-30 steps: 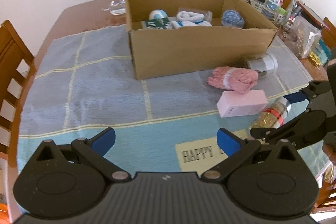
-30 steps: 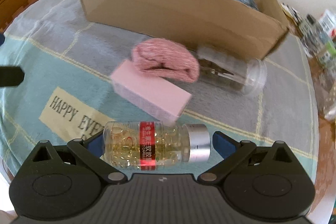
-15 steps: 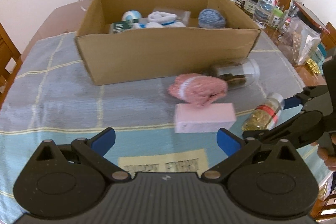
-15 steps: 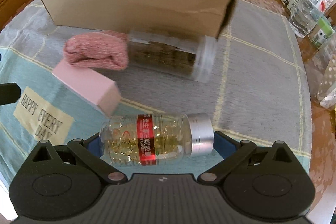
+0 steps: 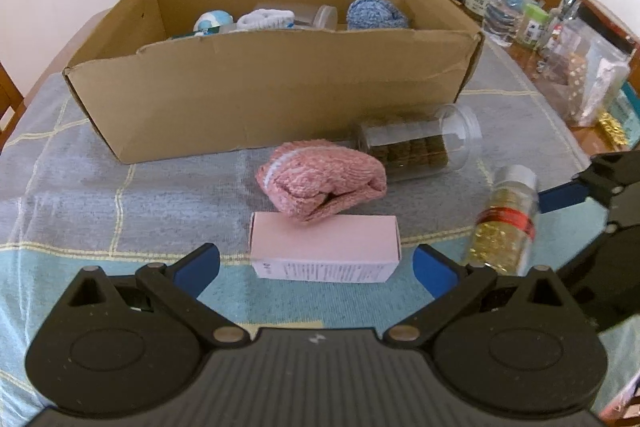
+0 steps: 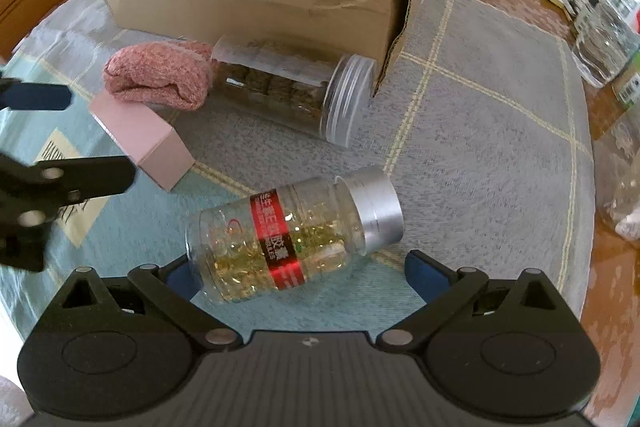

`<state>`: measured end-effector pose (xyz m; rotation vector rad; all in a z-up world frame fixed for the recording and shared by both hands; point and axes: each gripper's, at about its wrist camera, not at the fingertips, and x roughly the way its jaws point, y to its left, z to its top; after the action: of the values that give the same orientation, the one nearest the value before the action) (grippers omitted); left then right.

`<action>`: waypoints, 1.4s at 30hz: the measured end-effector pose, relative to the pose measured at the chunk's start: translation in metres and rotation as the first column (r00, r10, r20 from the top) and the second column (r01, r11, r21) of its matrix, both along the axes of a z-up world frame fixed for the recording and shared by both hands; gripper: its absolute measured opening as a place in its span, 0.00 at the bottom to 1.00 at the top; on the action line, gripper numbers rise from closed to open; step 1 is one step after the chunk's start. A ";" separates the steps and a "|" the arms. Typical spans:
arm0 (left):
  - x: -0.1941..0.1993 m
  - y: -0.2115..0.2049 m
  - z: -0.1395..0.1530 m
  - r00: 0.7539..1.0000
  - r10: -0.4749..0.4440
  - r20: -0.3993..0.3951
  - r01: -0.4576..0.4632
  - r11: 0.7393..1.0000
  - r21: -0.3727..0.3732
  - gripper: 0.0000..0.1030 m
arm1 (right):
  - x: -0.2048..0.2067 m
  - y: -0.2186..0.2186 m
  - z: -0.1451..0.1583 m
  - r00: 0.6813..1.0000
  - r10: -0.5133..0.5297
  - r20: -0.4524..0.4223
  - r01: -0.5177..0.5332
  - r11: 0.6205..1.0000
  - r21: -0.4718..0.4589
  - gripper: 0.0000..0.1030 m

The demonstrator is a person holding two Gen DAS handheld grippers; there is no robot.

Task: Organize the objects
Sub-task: 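Grasp red-labelled capsule bottle with right gripper and lift it, then grasp pink box with left gripper while right gripper holds capsule bottle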

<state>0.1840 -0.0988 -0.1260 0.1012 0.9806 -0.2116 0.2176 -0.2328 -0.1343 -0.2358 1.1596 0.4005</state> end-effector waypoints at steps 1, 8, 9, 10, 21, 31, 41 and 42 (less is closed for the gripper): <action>0.001 -0.001 -0.002 1.000 0.007 -0.001 -0.007 1.000 0.001 0.99 | 0.000 -0.001 0.000 1.000 0.015 0.004 -0.015 1.000 0.001 1.00; 0.002 -0.006 -0.014 0.999 0.034 0.006 -0.034 0.999 0.027 0.99 | -0.005 -0.005 0.002 0.993 0.113 0.032 -0.113 0.994 -0.003 1.00; 0.002 -0.007 -0.015 0.999 0.038 0.011 -0.039 0.999 0.032 0.99 | -0.003 -0.005 0.002 0.992 0.122 0.035 -0.122 0.992 -0.003 1.00; 0.001 -0.008 -0.017 0.999 0.039 0.017 -0.039 0.998 0.038 0.99 | -0.002 -0.004 0.002 0.991 0.130 0.039 -0.130 0.991 -0.003 1.00; 0.005 -0.018 -0.024 1.000 0.000 0.020 -0.001 0.998 0.061 0.90 | 0.003 0.003 0.009 0.970 0.220 0.100 -0.222 0.975 0.017 1.00; 0.006 -0.010 -0.023 1.000 -0.027 -0.006 0.027 0.999 0.025 0.78 | 0.004 0.004 0.008 0.960 0.254 0.116 -0.255 0.967 -0.004 0.99; 0.008 0.003 -0.006 0.993 -0.101 -0.056 0.103 0.994 0.027 0.78 | 0.005 0.002 0.011 0.965 0.246 0.084 -0.246 0.969 -0.016 0.93; 0.008 0.005 -0.002 0.991 -0.115 -0.062 0.117 0.993 0.027 0.78 | 0.005 0.002 0.012 0.967 0.243 0.079 -0.242 0.970 -0.018 0.93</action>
<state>0.1915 -0.0938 -0.1281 0.1806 1.0391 -0.3080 0.2226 -0.2310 -0.1223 -0.4002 1.0556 0.5960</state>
